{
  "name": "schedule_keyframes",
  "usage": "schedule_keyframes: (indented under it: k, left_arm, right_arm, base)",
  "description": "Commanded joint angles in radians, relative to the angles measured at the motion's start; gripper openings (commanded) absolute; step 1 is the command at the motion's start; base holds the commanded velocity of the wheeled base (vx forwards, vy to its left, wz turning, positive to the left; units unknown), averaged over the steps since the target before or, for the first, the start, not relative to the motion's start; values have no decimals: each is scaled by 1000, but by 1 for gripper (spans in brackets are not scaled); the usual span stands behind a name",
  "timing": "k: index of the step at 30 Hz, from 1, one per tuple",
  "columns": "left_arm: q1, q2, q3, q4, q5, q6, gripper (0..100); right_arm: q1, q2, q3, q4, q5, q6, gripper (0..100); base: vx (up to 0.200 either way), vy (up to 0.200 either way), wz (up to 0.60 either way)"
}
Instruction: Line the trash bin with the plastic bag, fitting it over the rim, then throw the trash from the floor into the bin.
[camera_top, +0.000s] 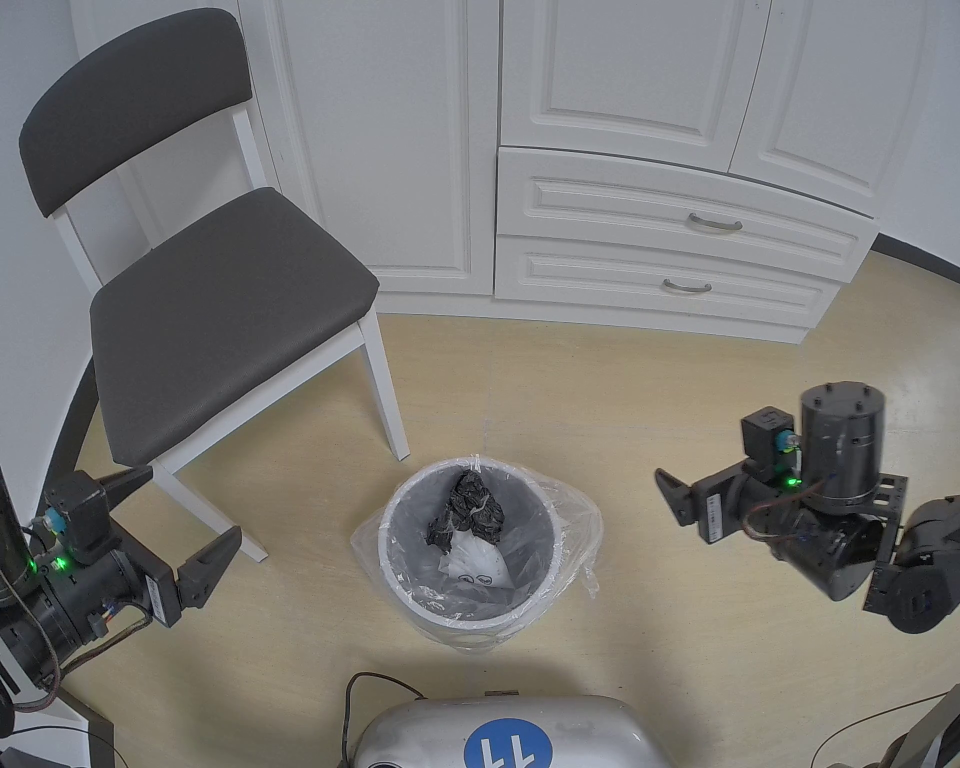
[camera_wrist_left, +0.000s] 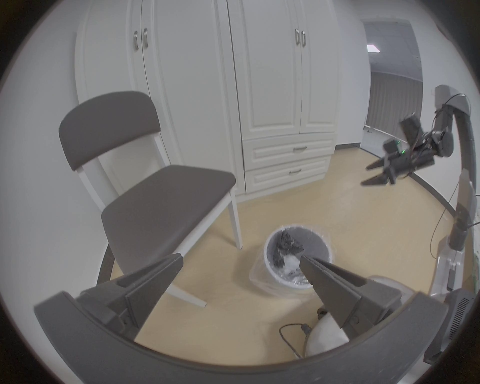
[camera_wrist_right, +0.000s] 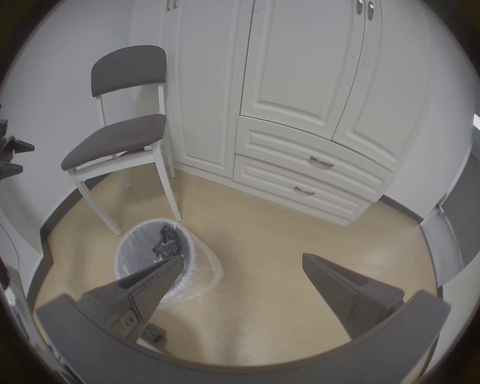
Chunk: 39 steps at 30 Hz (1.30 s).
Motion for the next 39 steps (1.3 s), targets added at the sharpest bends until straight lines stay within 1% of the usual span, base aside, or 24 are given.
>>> schedule_keyframes:
  k: [1, 7, 9, 12, 14, 15, 16, 18, 20, 22, 23, 24, 25, 26, 28, 30, 31, 32, 33, 34, 35, 36, 38, 39]
  left_arm:
    - [34, 81, 77, -45, 4, -11, 100]
    - [72, 27, 124, -97, 8, -11, 100]
    - [77, -28, 161, -117, 8, -17, 100]
    - [83, -85, 178, -124, 8, -43, 100]
    - [83, -108, 178, -124, 8, -65, 100]
    - [83, -110, 178, -124, 8, -66, 100]
    - [84, -120, 175, -124, 8, -85, 100]
    - [104, -122, 167, -125, 8, -115, 100]
    - [132, -122, 164, -128, 8, -147, 100]
    - [155, -122, 160, -147, 8, -178, 100]
    - [155, -122, 160, -147, 8, -178, 100]
    - [178, -120, 150, -182, 8, -212, 100]
    - [193, -116, 131, -206, 6, -233, 100]
    - [204, -110, 100, -225, 6, -246, 100]
    - [216, -100, 31, -219, 0, -255, 100]
    - [219, -76, -38, -208, -2, -252, 100]
    - [219, -59, -75, -205, 1, -244, 100]
    - [219, -59, -75, -205, 1, -244, 100]
    - [219, -48, -116, -200, 1, -224, 100]
    - [219, -48, -116, -200, 1, -224, 100]
    - [221, -50, -139, -186, 0, -198, 100]
    - [224, -56, -181, -124, -2, -163, 100]
    - [238, -68, -235, -36, -2, -146, 100]
    - [249, -87, -290, 48, -2, -144, 100]
  right_arm:
    - [-89, -205, 119, -4, 15, -99, 100]
    - [-98, -250, 162, -4, 15, -105, 100]
    - [-103, -268, 184, -4, 13, -98, 100]
    - [-147, -282, 197, -12, 10, -82, 100]
    - [-186, -284, 205, -29, 15, -47, 100]
    - [-189, -284, 205, -30, 16, -44, 100]
    - [-216, -273, 205, -56, 16, 11, 100]
    - [-246, -251, 204, -95, 16, 93, 100]
    - [-261, -224, 201, -148, 16, 180, 100]
    - [-264, -198, 202, -236, 11, 264, 100]
    - [-264, -198, 202, -236, 11, 264, 100]
    - [-264, -187, 216, -329, 7, 306, 100]
    - [-264, -179, 227, -382, 7, 315, 100]
    - [-264, -173, 236, -425, 11, 315, 100]
    - [-267, -159, 225, -471, 22, 310, 100]
    - [-292, -132, 181, -483, 50, 292, 100]
    - [-305, -118, 155, -478, 64, 263, 100]
    - [-305, -118, 155, -478, 64, 263, 100]
    - [-324, -110, 147, -458, 71, 194, 100]
    - [-324, -110, 147, -458, 71, 194, 100]
    - [-347, -112, 139, -438, 77, 142, 100]
    - [-384, -119, 132, -394, 105, 80, 100]
    - [-405, -133, 116, -346, 136, 62, 100]
    - [-419, -152, 99, -302, 146, 57, 100]
  base:
    - [0, 0, 0]
    - [0, 0, 0]
    - [0, 0, 0]
    - [0, 0, 0]
    - [0, 0, 0]
    - [0, 0, 0]
    - [0, 0, 0]
    - [0, 0, 0]
    - [0, 0, 0]
    - [0, 0, 0]
    - [0, 0, 0]
    - [0, 0, 0]
    - [0, 0, 0]
    - [0, 0, 0]
    - [0, 0, 0]
    - [0, 0, 0]
    - [0, 0, 0]
    - [0, 0, 0]
    - [0, 0, 0]
    - [0, 0, 0]
    - [0, 0, 0]
    - [0, 0, 0]
    - [0, 0, 0]
    - [0, 0, 0]
